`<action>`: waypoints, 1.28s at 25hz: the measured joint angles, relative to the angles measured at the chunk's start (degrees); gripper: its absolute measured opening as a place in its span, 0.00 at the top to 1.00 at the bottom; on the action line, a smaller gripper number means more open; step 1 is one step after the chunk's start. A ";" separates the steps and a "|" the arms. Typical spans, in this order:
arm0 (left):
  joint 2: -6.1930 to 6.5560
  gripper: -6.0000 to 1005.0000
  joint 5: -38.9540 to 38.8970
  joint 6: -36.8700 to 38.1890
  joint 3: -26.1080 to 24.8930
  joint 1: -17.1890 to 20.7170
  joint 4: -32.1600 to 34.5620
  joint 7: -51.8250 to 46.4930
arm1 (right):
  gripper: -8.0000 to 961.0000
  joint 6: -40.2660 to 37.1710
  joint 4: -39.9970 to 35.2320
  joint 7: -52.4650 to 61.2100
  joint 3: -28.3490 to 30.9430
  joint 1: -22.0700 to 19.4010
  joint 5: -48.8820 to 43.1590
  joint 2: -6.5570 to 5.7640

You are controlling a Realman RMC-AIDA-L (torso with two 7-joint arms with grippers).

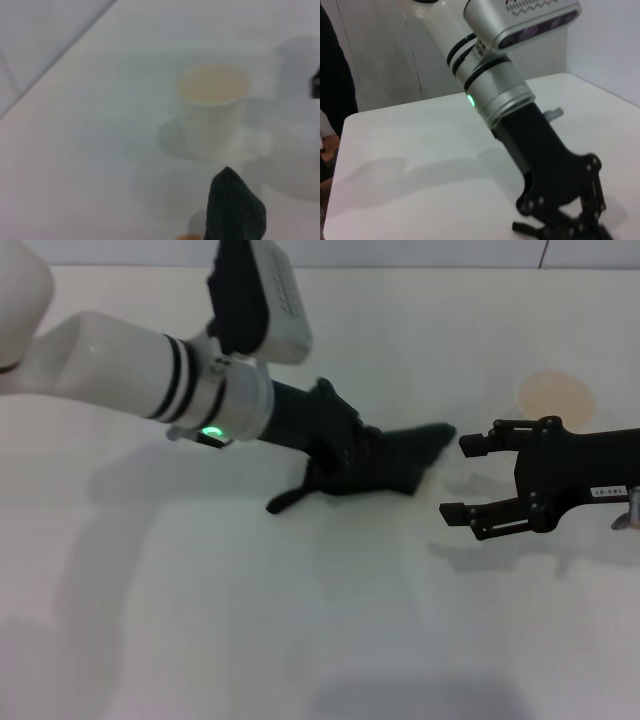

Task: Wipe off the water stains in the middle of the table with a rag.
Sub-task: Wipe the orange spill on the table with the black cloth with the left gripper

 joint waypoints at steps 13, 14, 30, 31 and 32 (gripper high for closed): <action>-0.15 0.94 -8.65 -1.32 12.90 0.29 0.35 0.47 | 0.09 -0.02 -0.08 0.00 -0.83 -0.21 0.61 0.00; -0.12 0.94 -8.64 -1.57 12.86 0.29 0.28 0.69 | 0.09 -0.02 -0.08 0.00 -0.83 -0.22 0.61 0.00; 0.31 0.94 -7.07 -15.63 12.78 -0.28 -2.22 2.56 | 0.09 -0.01 0.00 0.75 -0.94 -0.61 0.67 0.00; 0.32 0.94 -6.71 -16.51 12.71 -0.31 -2.23 2.59 | 0.09 0.00 0.00 0.75 -1.06 -0.62 0.67 0.00; 0.32 0.94 -6.45 -17.27 12.67 -0.32 -2.22 2.60 | 0.09 0.00 0.00 0.75 -1.16 -0.61 0.67 0.00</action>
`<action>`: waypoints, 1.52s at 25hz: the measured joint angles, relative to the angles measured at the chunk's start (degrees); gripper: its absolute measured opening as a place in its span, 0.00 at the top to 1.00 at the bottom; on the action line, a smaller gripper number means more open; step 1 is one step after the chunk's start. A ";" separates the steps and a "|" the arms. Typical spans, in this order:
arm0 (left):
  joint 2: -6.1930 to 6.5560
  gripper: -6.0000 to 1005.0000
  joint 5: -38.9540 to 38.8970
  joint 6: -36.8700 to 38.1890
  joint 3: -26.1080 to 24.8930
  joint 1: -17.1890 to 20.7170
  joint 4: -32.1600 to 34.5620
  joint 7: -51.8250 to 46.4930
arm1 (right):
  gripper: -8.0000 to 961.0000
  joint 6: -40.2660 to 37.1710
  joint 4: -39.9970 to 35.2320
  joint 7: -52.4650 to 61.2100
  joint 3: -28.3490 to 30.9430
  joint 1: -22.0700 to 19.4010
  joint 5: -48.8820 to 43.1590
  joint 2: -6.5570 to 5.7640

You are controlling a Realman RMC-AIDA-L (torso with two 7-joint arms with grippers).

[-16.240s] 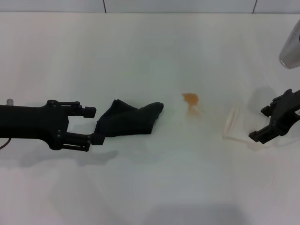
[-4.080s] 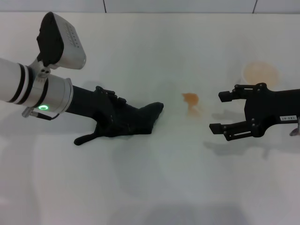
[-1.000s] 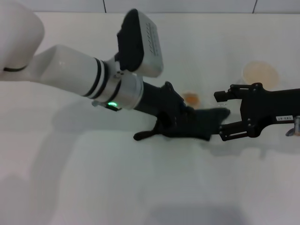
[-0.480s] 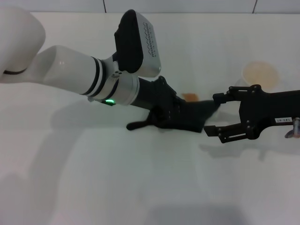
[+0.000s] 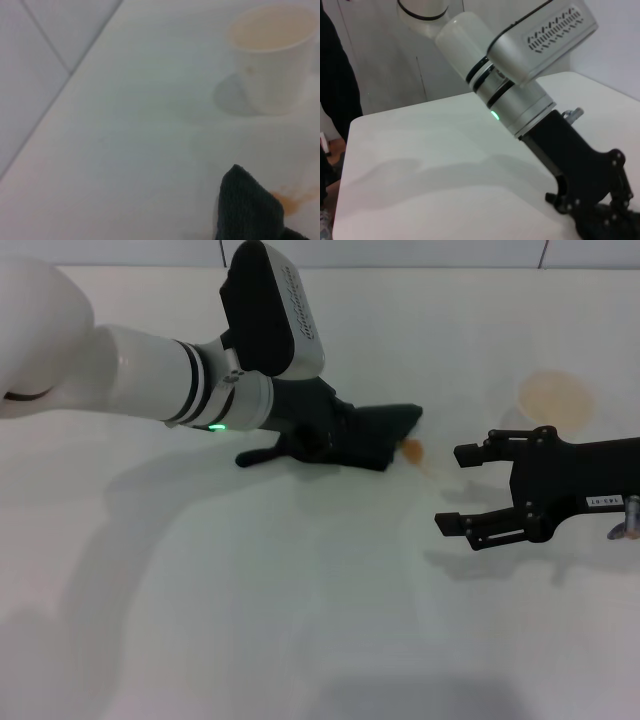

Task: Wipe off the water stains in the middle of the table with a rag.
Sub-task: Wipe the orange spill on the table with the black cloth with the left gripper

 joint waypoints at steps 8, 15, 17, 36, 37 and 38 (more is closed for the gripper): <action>-0.01 0.94 0.57 -3.82 0.11 -0.15 0.46 0.99 | 0.09 0.00 0.00 0.02 -0.16 0.00 0.00 0.00; -0.65 0.94 0.12 -3.94 0.55 -0.45 0.56 4.54 | 0.09 0.23 0.00 0.04 -0.29 0.08 -0.01 0.00; -0.81 0.94 -0.25 -3.91 1.27 -0.46 0.58 5.05 | 0.09 0.37 0.00 0.04 -0.40 0.09 -0.01 0.00; -0.37 0.94 -13.37 13.10 7.52 -0.48 0.75 17.93 | 0.09 0.54 -0.41 0.55 -1.06 0.00 0.08 0.00; -0.34 0.94 -13.28 12.96 7.51 -0.50 0.76 17.96 | 0.09 0.54 -0.41 0.56 -1.06 0.00 0.08 0.00; -0.34 0.94 -13.21 12.55 7.50 -0.46 0.76 18.01 | 0.09 0.54 -0.42 0.59 -1.05 0.00 0.09 0.00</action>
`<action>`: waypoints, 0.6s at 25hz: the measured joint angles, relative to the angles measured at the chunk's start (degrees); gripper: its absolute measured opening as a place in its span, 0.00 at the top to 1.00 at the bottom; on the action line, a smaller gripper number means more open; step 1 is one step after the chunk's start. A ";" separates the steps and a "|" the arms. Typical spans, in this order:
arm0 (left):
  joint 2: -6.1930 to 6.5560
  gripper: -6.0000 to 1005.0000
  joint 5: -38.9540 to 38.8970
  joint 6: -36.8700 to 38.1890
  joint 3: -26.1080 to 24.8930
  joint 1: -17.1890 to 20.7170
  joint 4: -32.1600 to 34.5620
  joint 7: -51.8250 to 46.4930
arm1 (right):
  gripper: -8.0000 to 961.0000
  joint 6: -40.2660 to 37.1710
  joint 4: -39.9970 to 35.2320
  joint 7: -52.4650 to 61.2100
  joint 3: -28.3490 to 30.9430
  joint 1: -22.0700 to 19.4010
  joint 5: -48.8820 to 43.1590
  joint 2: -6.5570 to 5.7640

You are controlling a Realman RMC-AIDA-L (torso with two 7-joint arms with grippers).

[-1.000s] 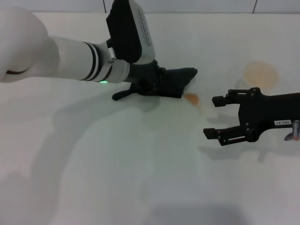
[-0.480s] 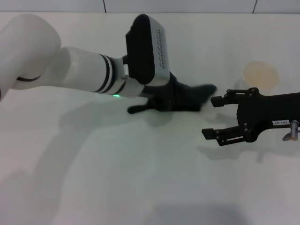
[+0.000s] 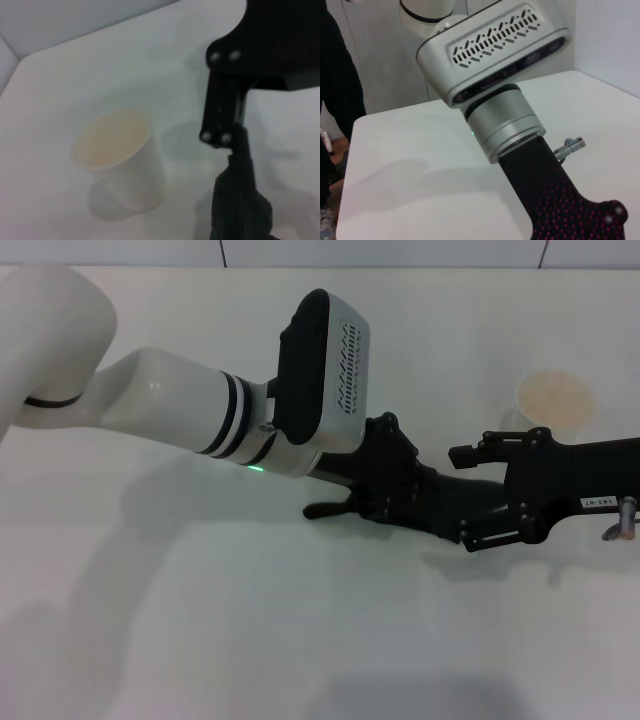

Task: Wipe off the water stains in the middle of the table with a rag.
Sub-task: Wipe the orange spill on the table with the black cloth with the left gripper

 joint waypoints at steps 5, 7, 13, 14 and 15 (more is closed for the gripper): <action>0.13 0.94 0.14 -2.71 0.01 0.17 0.00 0.10 | 0.09 0.00 -0.02 0.06 0.01 0.00 0.00 0.00; 0.18 0.94 0.25 -4.55 0.01 0.23 -0.02 0.10 | 0.09 -0.01 -0.02 0.06 0.01 0.00 0.00 0.00; 0.27 0.94 0.34 -10.60 -0.21 0.26 -0.41 0.12 | 0.09 -0.02 0.05 0.12 0.01 0.00 0.00 0.00; 0.33 0.93 0.34 -12.61 -1.29 0.25 -0.48 0.13 | 0.09 -0.02 0.10 0.13 0.01 0.00 0.00 0.00; 0.38 0.93 0.37 -13.29 -2.00 0.25 -0.55 0.13 | 0.09 -0.02 0.12 0.13 0.01 0.00 0.00 0.00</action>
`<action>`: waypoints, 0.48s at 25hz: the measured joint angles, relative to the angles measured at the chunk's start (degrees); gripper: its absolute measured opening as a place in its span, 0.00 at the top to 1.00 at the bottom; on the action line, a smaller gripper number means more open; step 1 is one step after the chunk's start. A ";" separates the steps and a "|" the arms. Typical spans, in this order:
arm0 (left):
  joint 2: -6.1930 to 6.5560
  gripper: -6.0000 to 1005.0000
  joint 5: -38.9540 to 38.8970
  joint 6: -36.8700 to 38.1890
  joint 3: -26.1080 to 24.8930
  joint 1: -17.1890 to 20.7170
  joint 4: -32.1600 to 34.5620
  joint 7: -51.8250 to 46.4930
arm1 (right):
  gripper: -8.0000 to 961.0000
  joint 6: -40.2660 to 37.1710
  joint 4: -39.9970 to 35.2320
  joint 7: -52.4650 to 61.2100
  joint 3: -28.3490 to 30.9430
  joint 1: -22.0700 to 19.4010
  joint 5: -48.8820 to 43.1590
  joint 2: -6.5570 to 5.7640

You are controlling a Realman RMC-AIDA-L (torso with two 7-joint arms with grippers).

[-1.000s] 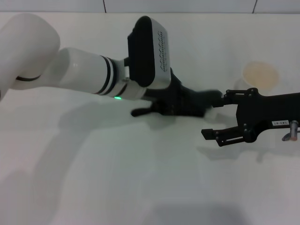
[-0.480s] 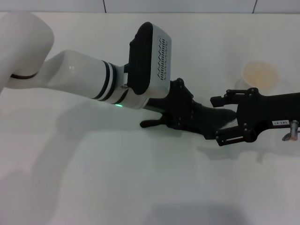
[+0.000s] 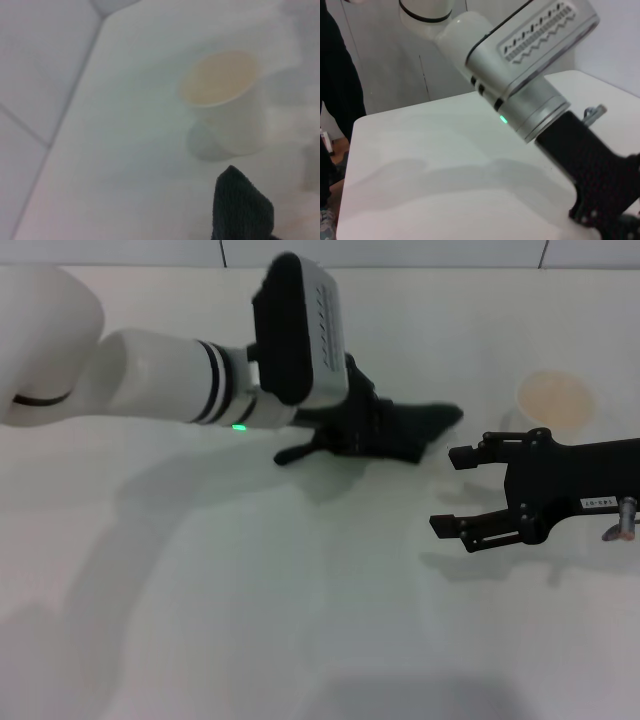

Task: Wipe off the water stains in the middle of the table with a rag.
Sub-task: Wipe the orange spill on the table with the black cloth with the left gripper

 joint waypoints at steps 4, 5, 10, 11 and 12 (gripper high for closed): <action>0.14 0.93 0.17 -2.53 -2.35 0.09 -0.16 0.00 | 0.09 0.00 0.07 0.02 0.00 -0.03 -0.01 0.00; 0.15 0.93 0.38 -3.08 -2.81 0.14 -0.16 0.00 | 0.09 0.00 0.09 0.02 0.00 -0.06 -0.01 0.00; 0.10 0.92 2.54 -3.76 -4.44 0.39 -0.16 0.00 | 0.09 0.04 0.18 0.02 0.00 -0.05 -0.02 0.00; -0.03 0.92 2.85 -3.78 -4.36 0.41 -0.17 0.02 | 0.09 0.07 0.19 0.02 0.00 -0.04 -0.02 0.00; -0.13 0.92 2.97 -3.76 -4.26 0.41 -0.19 0.14 | 0.09 0.09 0.19 0.02 0.00 -0.02 -0.02 0.00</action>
